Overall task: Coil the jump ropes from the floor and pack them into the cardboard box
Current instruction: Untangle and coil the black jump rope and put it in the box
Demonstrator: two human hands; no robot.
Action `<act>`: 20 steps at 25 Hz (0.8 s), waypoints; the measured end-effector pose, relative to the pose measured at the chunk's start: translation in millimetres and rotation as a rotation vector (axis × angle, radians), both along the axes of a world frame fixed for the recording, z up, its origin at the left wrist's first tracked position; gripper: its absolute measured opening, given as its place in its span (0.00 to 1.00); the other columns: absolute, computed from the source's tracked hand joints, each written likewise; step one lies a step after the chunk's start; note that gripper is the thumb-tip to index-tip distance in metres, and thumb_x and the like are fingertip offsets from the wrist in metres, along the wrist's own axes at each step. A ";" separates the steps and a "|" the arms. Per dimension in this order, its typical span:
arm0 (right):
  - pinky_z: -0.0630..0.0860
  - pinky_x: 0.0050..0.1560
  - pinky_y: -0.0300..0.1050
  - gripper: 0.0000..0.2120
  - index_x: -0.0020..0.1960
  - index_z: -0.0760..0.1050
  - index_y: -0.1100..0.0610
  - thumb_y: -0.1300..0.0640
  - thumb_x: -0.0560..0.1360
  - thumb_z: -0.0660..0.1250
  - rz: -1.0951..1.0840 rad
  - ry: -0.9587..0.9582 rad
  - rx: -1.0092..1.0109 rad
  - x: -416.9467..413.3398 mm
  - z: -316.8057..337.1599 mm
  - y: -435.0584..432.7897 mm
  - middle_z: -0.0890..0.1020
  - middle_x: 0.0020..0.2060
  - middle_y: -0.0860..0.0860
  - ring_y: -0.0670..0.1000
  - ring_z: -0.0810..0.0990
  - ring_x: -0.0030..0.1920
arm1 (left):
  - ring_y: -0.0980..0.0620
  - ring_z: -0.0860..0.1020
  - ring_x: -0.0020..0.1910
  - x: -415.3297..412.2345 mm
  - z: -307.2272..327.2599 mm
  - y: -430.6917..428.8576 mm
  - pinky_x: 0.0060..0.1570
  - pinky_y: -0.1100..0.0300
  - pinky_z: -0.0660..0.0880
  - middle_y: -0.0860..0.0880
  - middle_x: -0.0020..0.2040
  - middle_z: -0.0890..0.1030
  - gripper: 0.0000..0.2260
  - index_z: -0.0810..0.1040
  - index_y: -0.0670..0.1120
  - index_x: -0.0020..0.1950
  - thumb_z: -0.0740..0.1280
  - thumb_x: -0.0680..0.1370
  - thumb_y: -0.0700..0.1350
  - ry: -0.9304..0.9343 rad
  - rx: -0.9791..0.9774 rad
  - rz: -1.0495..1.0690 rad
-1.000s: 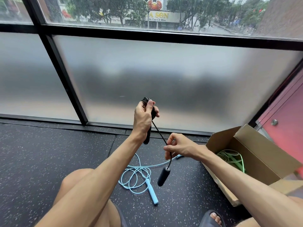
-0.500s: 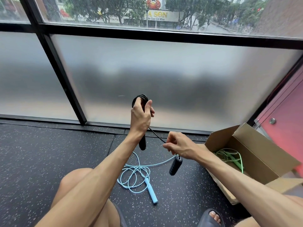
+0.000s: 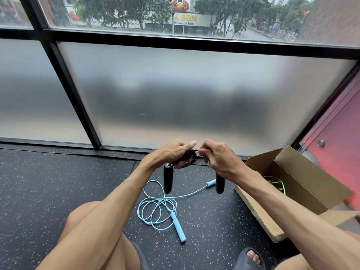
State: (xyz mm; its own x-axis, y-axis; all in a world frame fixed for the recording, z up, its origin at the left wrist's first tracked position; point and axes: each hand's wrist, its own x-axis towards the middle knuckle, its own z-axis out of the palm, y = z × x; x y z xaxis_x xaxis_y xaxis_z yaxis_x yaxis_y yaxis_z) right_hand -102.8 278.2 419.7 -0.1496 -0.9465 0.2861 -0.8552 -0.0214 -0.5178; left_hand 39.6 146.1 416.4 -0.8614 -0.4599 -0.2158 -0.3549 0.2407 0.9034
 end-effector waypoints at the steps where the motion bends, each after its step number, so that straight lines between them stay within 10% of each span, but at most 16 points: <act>1: 0.70 0.33 0.36 0.08 0.43 0.74 0.56 0.59 0.81 0.62 -0.011 0.001 -0.020 -1.9 0.8 0.2 0.77 0.30 0.44 0.41 0.75 0.29 | 0.50 0.65 0.22 1.4 1.9 2.0 0.27 0.60 0.63 0.45 0.23 0.68 0.26 0.75 0.42 0.35 0.56 0.83 0.59 0.025 0.049 -0.014; 8: 0.64 0.32 0.36 0.11 0.42 0.71 0.57 0.56 0.82 0.61 -0.115 -0.181 -0.107 -5.9 1.3 -4.7 0.74 0.29 0.44 0.43 0.69 0.28 | 0.55 0.53 0.20 -6.8 7.6 9.1 0.26 0.59 0.52 0.53 0.20 0.57 0.22 0.70 0.42 0.33 0.58 0.84 0.52 0.321 0.578 -0.086; 11: 0.70 0.35 0.34 0.13 0.42 0.68 0.58 0.55 0.84 0.57 -0.109 -0.494 -0.046 -2.6 -2.7 -7.0 0.76 0.29 0.42 0.39 0.70 0.30 | 0.55 0.52 0.19 -11.6 7.7 13.3 0.27 0.58 0.51 0.52 0.19 0.56 0.22 0.69 0.41 0.33 0.57 0.84 0.51 0.424 0.640 -0.034; 15: 0.79 0.57 0.57 0.20 0.55 0.70 0.67 0.50 0.85 0.51 -0.074 -0.751 0.041 1.5 -12.2 -7.9 0.81 0.45 0.58 0.52 0.80 0.47 | 0.55 0.53 0.17 -14.7 8.7 13.6 0.26 0.57 0.53 0.52 0.18 0.56 0.21 0.69 0.40 0.33 0.58 0.83 0.49 0.617 0.677 0.089; 20: 0.78 0.53 0.56 0.26 0.58 0.74 0.66 0.45 0.84 0.48 -0.093 -0.825 0.080 5.5 -7.1 -5.4 0.84 0.45 0.62 0.55 0.83 0.45 | 0.53 0.51 0.19 -17.1 6.1 9.1 0.30 0.56 0.54 0.52 0.19 0.57 0.20 0.71 0.40 0.35 0.58 0.83 0.50 0.721 0.682 0.211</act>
State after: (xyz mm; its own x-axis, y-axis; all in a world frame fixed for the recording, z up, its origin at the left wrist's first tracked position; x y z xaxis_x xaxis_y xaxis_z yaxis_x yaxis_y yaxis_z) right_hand -97.3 272.8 412.6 -0.3605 -0.9326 -0.0169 -0.1975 0.0940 -0.9758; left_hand 22.5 155.2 422.5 -0.8055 -0.5904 0.0504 0.3535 -0.4106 0.8405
